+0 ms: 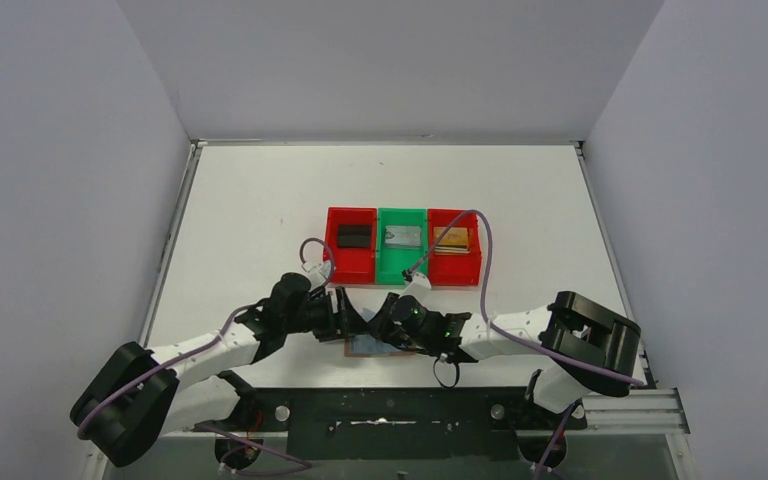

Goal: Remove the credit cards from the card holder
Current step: Remove the credit card from the card holder.

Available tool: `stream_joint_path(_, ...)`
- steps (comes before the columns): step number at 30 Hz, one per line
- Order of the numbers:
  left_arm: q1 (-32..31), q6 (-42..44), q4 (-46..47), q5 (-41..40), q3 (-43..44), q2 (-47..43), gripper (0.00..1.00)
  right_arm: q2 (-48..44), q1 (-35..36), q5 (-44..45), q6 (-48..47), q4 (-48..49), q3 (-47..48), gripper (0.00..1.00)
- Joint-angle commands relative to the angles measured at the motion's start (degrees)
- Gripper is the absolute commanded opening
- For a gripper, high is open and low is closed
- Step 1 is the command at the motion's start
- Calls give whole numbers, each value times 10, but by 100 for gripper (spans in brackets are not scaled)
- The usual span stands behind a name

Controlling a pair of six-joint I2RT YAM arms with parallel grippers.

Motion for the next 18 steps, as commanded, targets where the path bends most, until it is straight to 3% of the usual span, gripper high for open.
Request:
stream_joint_path(1, -22, -2, 87, -8, -4, 25, 57, -25, -4, 9, 10, 32, -7, 14)
stream_joint_path(5, -30, -6, 101, -11, -8, 37, 43, -24, -6, 7, 10, 30, -6, 14)
stream_joint_path(8, -33, -6, 100, -16, -14, 29, 41, -24, -7, 7, 10, 29, -5, 15)
stream_joint_path(18, -27, -43, 54, -98, -12, -7, 57, -24, -7, 7, 10, 26, -5, 15)
